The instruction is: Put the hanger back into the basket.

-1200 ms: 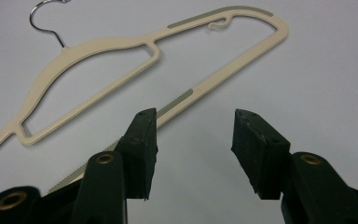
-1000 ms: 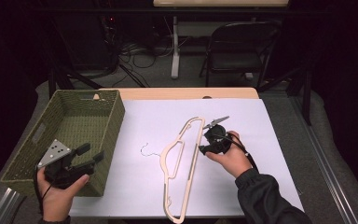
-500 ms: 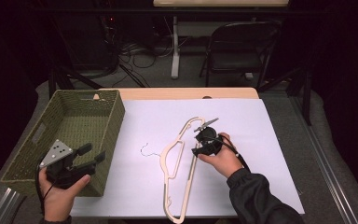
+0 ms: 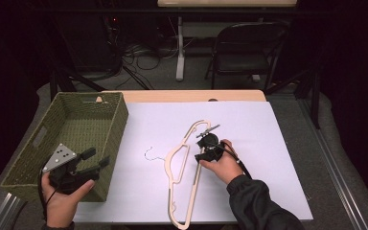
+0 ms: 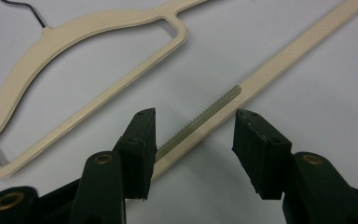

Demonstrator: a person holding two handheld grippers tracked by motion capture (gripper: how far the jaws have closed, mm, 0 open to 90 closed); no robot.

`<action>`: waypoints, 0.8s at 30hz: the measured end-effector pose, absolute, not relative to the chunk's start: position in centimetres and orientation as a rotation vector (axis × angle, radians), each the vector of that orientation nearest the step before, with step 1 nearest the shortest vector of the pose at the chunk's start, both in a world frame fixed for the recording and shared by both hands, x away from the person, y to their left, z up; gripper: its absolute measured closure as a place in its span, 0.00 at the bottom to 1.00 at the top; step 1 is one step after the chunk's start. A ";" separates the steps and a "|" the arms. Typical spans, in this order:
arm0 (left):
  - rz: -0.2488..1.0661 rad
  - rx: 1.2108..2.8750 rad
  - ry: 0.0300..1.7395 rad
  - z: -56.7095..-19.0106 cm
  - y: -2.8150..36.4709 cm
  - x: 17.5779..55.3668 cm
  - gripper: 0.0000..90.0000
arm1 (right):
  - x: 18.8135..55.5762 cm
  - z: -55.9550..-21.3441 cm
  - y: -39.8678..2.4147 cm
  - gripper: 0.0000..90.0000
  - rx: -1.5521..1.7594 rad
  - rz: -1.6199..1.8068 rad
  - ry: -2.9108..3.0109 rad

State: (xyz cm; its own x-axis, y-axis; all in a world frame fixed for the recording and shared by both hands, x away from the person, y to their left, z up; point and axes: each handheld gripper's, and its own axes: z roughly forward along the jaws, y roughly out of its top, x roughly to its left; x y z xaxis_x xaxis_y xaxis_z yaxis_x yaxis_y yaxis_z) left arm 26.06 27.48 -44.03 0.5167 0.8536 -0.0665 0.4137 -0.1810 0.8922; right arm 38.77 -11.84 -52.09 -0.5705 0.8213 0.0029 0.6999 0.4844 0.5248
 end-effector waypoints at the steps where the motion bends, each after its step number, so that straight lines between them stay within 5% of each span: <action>1: 0.571 1.794 1.060 -44.1 27.5 26.1 0.42 | 38.8 -52.5 -11.8 0.54 1.305 0.750 2.464; 24: 0.563 1.796 1.056 -44.2 27.3 26.2 0.42 | 39.3 -53.6 -11.8 0.51 1.475 0.708 2.509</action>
State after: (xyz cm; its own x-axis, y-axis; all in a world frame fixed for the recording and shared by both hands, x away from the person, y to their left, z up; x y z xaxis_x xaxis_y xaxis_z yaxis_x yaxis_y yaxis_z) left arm 26.19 27.31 -44.19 0.5221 0.8500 -0.0697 0.4153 -0.1820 0.8913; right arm 39.30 -11.82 -53.57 -0.5067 0.8551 0.1095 0.7863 0.4063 0.4655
